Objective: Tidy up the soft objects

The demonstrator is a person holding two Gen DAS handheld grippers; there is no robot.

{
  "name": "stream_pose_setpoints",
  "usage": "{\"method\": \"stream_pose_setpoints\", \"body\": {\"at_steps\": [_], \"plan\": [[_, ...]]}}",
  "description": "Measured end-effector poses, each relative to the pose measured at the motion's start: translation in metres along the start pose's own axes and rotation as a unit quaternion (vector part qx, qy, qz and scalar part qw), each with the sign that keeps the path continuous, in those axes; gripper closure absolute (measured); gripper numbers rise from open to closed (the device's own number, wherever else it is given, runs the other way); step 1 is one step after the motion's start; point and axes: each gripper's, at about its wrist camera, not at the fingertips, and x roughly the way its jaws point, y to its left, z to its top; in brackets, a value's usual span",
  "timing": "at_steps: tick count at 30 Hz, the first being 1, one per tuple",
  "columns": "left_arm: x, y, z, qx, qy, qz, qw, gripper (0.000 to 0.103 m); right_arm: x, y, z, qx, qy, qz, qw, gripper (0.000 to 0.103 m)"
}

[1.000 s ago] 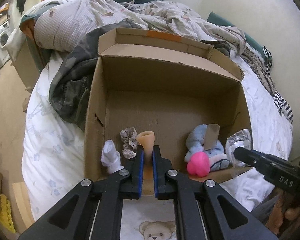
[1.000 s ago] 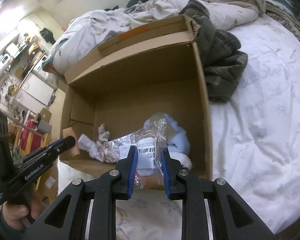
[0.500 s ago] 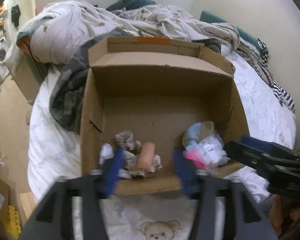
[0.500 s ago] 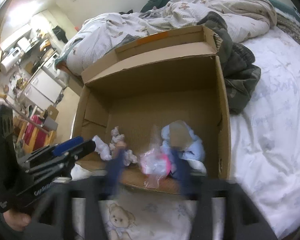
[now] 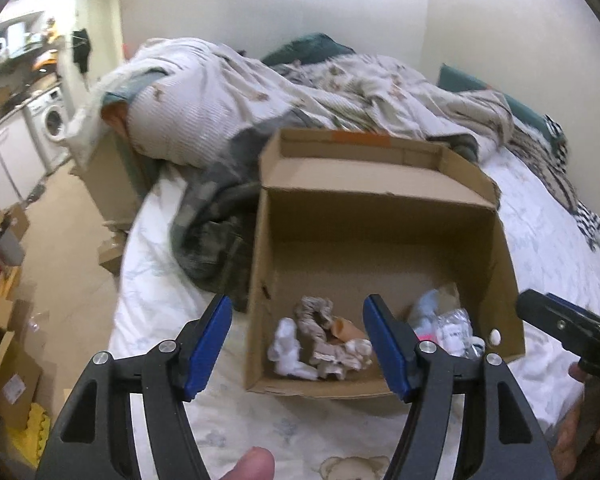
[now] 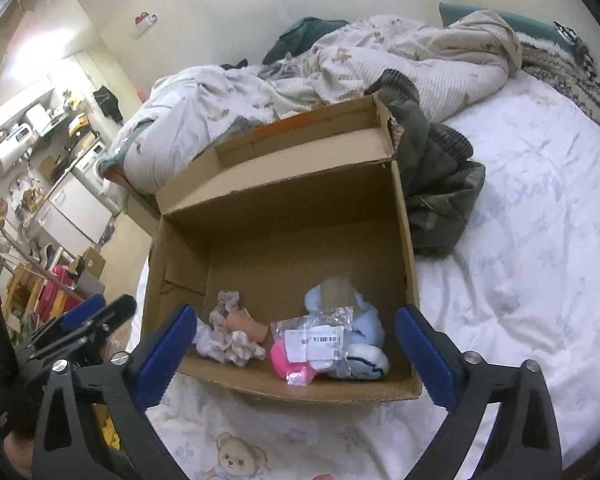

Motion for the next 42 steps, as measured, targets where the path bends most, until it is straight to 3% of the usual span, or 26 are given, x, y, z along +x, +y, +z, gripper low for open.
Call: {"method": "stream_pose_setpoints", "body": {"at_steps": [3,8,16,42], "plan": [[-0.007,0.003,-0.001,0.000,-0.005,0.005,1.0000,0.034,-0.005,-0.002,-0.002,0.002,-0.007,-0.006,1.000,0.000],[-0.021,0.003,-0.006,0.000,-0.010,0.017,0.9998,0.011,-0.024,0.002,-0.009,-0.008,-0.029,-0.017,0.999,0.000],[-0.040,0.007,-0.018,-0.010,-0.009,0.015,0.9998,0.002,-0.041,0.012,-0.029,-0.012,-0.033,-0.010,0.999,0.000],[-0.047,0.009,-0.031,-0.006,-0.012,0.017,0.9998,0.001,-0.025,0.035,-0.043,-0.068,-0.025,-0.047,0.996,0.000]]}}
